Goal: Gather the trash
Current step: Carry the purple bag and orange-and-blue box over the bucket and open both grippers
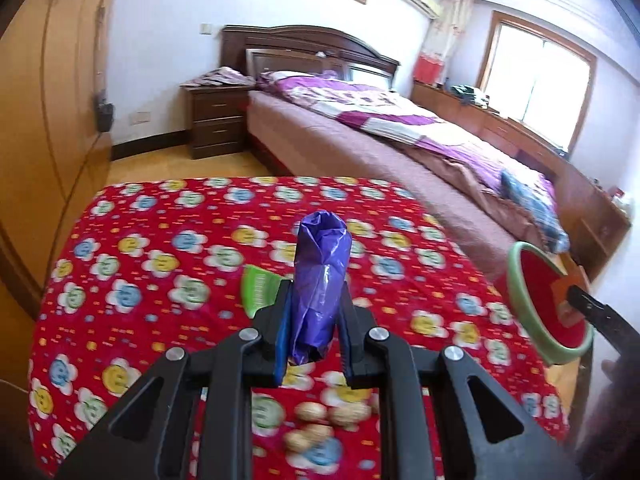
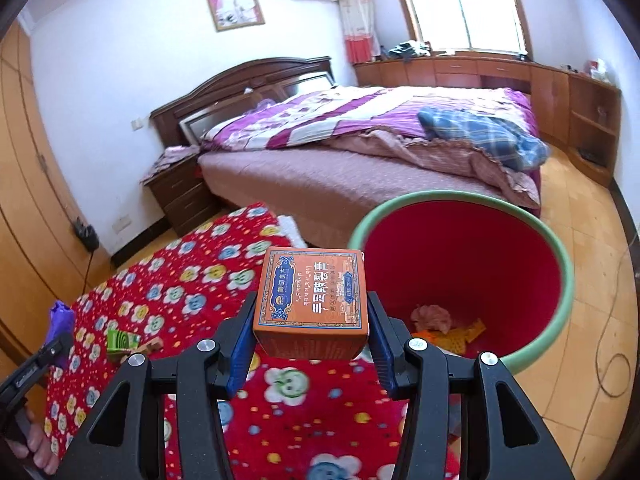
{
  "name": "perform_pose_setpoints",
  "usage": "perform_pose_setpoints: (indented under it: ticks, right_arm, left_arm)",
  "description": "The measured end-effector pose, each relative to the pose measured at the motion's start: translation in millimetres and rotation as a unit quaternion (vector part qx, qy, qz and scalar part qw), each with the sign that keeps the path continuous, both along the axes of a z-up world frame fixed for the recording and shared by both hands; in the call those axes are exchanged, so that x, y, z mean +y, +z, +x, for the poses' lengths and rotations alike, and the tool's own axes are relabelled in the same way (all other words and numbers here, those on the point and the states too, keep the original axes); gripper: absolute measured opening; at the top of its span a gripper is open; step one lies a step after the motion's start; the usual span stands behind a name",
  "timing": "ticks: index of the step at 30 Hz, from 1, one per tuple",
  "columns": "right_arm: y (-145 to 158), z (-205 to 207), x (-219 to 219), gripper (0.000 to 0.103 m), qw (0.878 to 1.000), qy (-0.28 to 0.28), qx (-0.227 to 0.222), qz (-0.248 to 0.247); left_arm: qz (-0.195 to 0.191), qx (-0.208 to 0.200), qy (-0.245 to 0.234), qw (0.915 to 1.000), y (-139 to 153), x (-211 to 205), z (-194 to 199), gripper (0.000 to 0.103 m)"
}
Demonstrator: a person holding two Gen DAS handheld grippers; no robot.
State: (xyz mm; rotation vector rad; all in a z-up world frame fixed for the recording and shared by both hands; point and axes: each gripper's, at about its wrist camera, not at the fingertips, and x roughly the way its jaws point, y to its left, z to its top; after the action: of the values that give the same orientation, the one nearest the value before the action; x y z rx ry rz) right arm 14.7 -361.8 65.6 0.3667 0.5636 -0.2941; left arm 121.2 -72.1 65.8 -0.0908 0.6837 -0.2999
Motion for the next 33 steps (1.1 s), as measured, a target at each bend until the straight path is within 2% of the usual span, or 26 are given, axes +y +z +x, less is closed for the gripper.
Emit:
perform_pose_setpoints:
  ticks: [15, 23, 33]
  right_arm:
    - [-15.2, -45.3, -77.3, 0.051, 0.996, -0.065, -0.026, 0.048]
    - [-27.1, -57.5, -107.2, 0.051, 0.993, -0.085, -0.035, 0.070]
    - [-33.3, -58.8, -134.5, 0.051, 0.993, -0.094, -0.036, 0.063]
  left_arm:
    - [-0.004, 0.011, -0.112, 0.9936, 10.4, -104.8, -25.6, 0.020]
    - [0.012, 0.025, -0.174, 0.9843, 6.8, -167.5, -25.2, 0.020]
    - [0.019, 0.024, -0.237, 0.9710, -0.1, -249.5, -11.9, 0.020]
